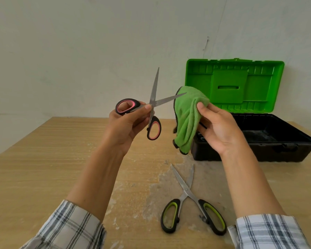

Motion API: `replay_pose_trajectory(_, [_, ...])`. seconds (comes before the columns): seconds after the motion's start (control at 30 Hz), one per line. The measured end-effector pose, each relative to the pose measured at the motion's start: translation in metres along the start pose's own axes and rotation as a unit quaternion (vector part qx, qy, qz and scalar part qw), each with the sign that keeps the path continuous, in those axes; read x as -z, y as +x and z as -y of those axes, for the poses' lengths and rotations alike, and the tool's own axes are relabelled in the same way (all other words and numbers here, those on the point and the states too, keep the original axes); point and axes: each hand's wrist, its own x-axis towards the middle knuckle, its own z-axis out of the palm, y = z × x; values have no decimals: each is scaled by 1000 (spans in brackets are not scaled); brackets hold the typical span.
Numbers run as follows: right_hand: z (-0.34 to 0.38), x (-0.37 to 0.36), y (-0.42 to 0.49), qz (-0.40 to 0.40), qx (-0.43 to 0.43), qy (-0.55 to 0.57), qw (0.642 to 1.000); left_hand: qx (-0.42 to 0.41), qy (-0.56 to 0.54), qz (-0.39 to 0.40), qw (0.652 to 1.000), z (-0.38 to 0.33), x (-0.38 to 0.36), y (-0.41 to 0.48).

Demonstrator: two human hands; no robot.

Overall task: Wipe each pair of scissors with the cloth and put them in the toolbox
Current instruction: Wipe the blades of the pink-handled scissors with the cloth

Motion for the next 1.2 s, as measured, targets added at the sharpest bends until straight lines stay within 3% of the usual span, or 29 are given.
replay_pose_trajectory(0.13, [-3,-15,-5,68,-3,-11,998,7,11,7,1000,4,-7,-3])
replay_pose_trajectory(0.3, [-11,-32,-10,94,21,-27,995,-1,12,-5,1000,5,-12,-5])
replay_pose_trajectory(0.8, [-32,-44,-9,13,53,-74,996,-36,54,-27,998,15,-18,-7])
replay_pose_trajectory(1.2, [-35,-56,-13,-50,60,-39,996,-37,57,-11,998,15,-22,-9])
